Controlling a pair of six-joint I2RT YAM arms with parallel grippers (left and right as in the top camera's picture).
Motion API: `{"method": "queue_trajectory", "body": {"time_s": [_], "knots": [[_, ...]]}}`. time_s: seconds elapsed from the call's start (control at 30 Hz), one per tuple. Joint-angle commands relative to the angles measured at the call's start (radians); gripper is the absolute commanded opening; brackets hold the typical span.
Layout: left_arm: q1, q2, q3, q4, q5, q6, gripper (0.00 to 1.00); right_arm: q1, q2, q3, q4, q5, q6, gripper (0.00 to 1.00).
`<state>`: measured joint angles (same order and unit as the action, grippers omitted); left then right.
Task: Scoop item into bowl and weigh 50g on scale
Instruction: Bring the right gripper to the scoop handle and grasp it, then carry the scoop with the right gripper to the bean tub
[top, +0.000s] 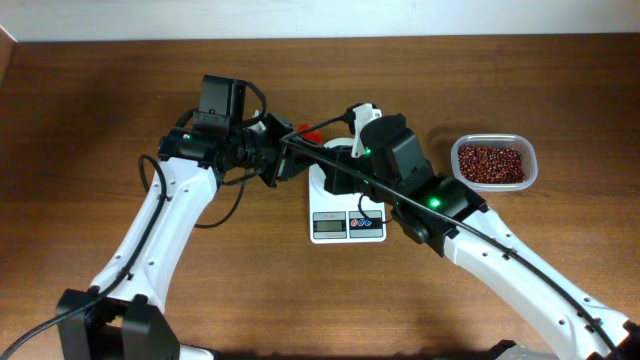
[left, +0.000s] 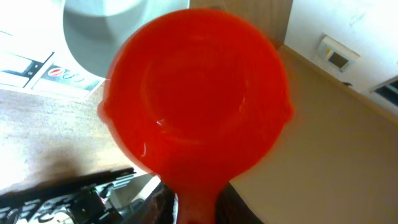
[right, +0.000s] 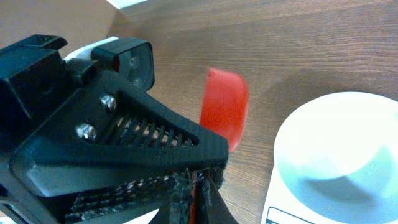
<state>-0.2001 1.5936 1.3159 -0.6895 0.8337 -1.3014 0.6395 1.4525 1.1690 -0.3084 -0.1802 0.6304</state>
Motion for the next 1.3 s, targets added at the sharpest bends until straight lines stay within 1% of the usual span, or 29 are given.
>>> {"method": "queue_trajectory", "body": {"time_s": [0.0,0.03,0.07,0.1,0.2,0.27,0.33,0.43,0.5,0.53,0.6,0.67,0.7,0.8,0.87,0.9,0.93,1.03,1.13,1.27], "knots": [[-0.005,-0.006,0.009,-0.002,0.003,0.037,0.76,0.002,0.008,0.019,0.006,0.021,-0.009,0.04],[-0.005,-0.006,0.009,-0.002,-0.005,0.074,0.91,0.002,0.008,0.019,0.006,0.032,-0.009,0.04],[-0.005,-0.006,0.009,-0.003,-0.021,0.097,0.97,0.002,0.008,0.019,0.006,0.039,-0.009,0.04],[-0.005,-0.006,0.009,-0.002,-0.034,0.114,0.99,0.001,0.008,0.019,0.006,0.039,-0.009,0.04],[-0.005,-0.006,0.009,-0.002,-0.077,0.19,0.99,-0.003,0.008,0.019,0.006,0.039,-0.044,0.04],[-0.004,-0.006,0.009,0.0,-0.083,0.348,0.99,-0.037,0.007,0.027,-0.023,0.025,-0.047,0.04],[-0.002,-0.006,0.009,0.026,-0.082,0.453,0.99,-0.086,0.007,0.063,-0.104,-0.018,-0.047,0.04],[0.002,-0.006,0.009,0.07,-0.082,0.562,0.99,-0.169,0.007,0.158,-0.295,-0.074,-0.119,0.04],[0.002,-0.006,0.009,0.097,-0.073,0.62,0.99,-0.202,0.007,0.22,-0.411,-0.074,-0.169,0.04],[0.002,-0.006,0.009,0.113,-0.059,0.673,0.99,-0.222,0.007,0.251,-0.468,-0.074,-0.195,0.04],[0.002,-0.006,0.009,0.141,-0.019,0.821,0.99,-0.291,0.007,0.357,-0.647,-0.074,-0.256,0.04],[0.002,-0.006,0.009,0.156,-0.019,0.914,0.99,-0.38,0.009,0.462,-0.806,-0.071,-0.307,0.04],[0.002,-0.006,0.009,0.159,-0.019,0.94,0.98,-0.411,0.009,0.495,-0.852,-0.071,-0.327,0.04],[0.002,-0.006,0.009,0.158,-0.033,1.059,0.9,-0.546,0.014,0.562,-0.968,-0.067,-0.396,0.04],[0.002,-0.006,0.009,0.15,-0.054,1.142,0.9,-0.632,0.026,0.576,-1.032,-0.016,-0.422,0.04],[0.002,-0.006,0.009,0.134,-0.096,1.169,0.9,-0.688,0.042,0.576,-1.067,0.031,-0.436,0.04],[0.002,-0.006,0.009,0.123,-0.125,1.169,0.9,-0.724,0.06,0.576,-1.088,0.051,-0.449,0.04],[-0.011,-0.006,0.009,0.09,-0.196,1.183,0.9,-0.806,0.134,0.575,-1.117,0.058,-0.527,0.04],[-0.048,-0.006,0.009,0.064,-0.247,1.235,0.92,-0.847,0.24,0.576,-1.11,0.062,-0.595,0.04],[-0.105,-0.006,0.009,0.055,-0.317,1.247,0.93,-0.871,0.373,0.576,-1.065,0.062,-0.64,0.04]]}}
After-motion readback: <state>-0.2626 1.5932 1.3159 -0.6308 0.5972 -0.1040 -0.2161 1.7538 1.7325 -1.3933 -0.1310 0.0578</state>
